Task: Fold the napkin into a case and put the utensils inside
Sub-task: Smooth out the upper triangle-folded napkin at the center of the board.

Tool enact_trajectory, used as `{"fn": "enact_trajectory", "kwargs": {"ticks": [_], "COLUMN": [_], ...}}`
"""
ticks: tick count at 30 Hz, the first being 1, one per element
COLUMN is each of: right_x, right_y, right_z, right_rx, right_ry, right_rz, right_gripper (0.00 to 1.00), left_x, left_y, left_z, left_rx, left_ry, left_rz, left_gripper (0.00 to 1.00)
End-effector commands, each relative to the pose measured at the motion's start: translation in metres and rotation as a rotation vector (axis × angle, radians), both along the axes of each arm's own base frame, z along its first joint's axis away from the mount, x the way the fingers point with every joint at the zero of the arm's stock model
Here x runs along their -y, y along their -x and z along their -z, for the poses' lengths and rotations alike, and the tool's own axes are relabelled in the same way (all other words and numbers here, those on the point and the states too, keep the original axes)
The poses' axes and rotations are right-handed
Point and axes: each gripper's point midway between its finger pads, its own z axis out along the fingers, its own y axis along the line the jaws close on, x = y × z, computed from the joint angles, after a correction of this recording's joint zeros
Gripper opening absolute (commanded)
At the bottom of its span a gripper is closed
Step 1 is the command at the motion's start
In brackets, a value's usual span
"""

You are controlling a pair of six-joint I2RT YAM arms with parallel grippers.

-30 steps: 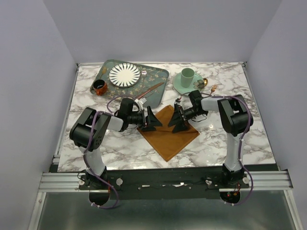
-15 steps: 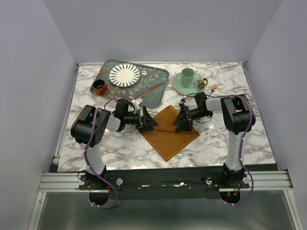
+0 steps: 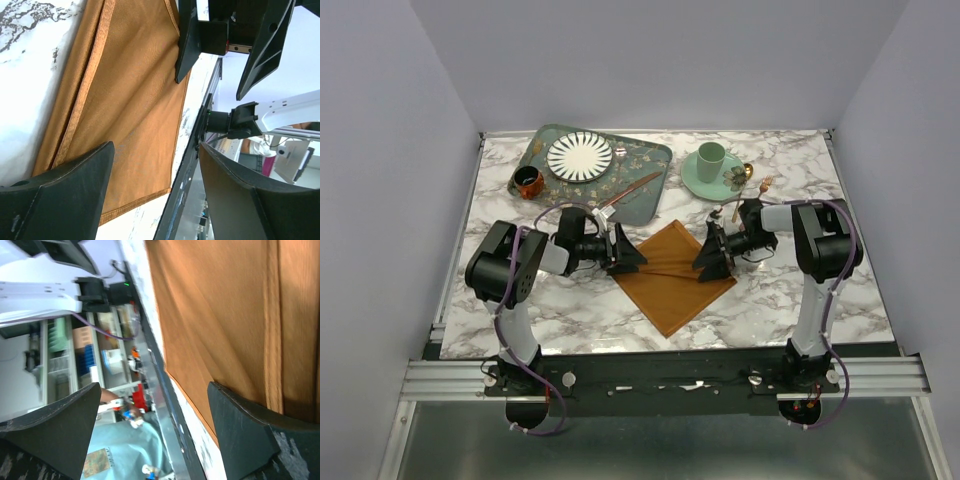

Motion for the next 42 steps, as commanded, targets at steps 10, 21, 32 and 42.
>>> {"fn": "enact_trajectory", "kwargs": {"ticks": [10, 21, 32, 42], "right_x": [0.006, 0.018, 0.038, 0.038], "right_y": [0.012, 0.017, 0.022, 0.018], "right_z": [-0.043, 0.02, 0.051, 0.048], "right_rx": [0.132, -0.053, -0.109, -0.065], "right_ry": [0.131, 0.268, 0.374, 0.368], "right_rz": [0.011, 0.016, 0.011, -0.001], "right_gripper": [0.97, 0.95, 0.9, 0.87], "left_x": [0.039, 0.057, 0.011, -0.006], "left_y": [0.014, 0.005, 0.009, 0.012], "left_z": [-0.065, -0.005, 0.022, 0.017], "left_rx": [0.255, 0.115, 0.022, 0.06], "left_ry": [-0.017, -0.109, -0.098, -0.077], "left_rz": [0.086, 0.083, 0.045, 0.062], "left_gripper": [0.86, 0.85, 0.88, 0.8]}}
